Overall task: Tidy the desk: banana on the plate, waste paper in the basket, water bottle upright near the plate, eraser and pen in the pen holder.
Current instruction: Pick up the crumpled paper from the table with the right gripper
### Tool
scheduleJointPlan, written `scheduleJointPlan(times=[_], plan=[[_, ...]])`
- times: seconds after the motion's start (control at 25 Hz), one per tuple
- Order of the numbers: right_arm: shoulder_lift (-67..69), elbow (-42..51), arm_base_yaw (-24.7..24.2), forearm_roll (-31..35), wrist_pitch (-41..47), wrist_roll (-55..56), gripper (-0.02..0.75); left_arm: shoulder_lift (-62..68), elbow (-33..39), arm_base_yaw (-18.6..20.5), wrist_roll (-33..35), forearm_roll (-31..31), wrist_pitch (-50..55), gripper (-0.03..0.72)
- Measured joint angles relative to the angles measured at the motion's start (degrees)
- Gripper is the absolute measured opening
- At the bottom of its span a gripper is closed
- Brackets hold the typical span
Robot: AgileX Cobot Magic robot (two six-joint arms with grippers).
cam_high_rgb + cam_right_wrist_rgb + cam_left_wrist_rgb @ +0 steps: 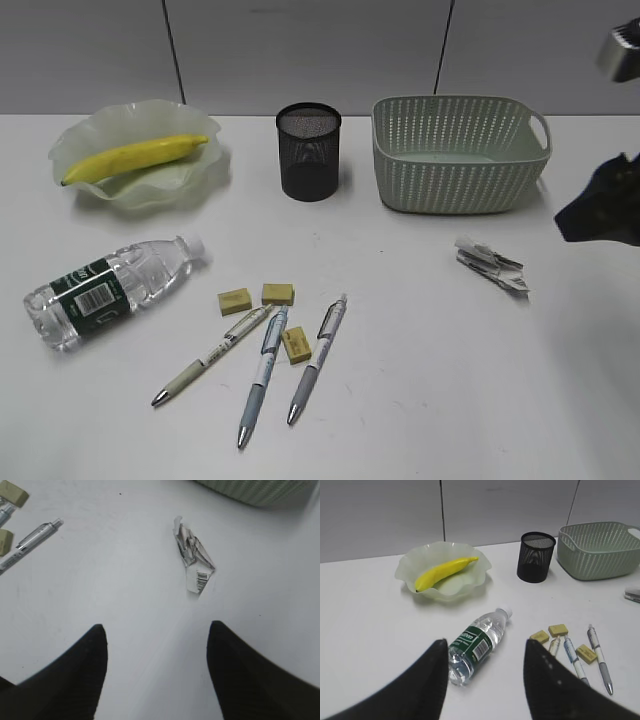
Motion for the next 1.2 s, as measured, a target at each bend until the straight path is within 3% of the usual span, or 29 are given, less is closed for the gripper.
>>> scheduleJointPlan(times=[0.32,0.96,1.04,1.2], plan=[[21.89,-9.10,0.20,-1.06,-0.58,-0.31,0.500,-0.02,-2.26,0.00,0.00,2.57,14.48,0.367],[46.62,-19.33,0.20,-5.35,-5.56,-0.46,0.498,-0.07,-1.12,0.00,0.00,2.63,13.30,0.367],[47.06,-19.72,0.20,-5.66,-5.61,-0.45,0.450,-0.07,-1.12,0.00,0.00,2.63,13.30,0.367],[47.02,-20.01,0.20,-5.42,-4.06,-0.39,0.125,-0.07,-1.12,0.00,0.00,2.63,13.30,0.367]])
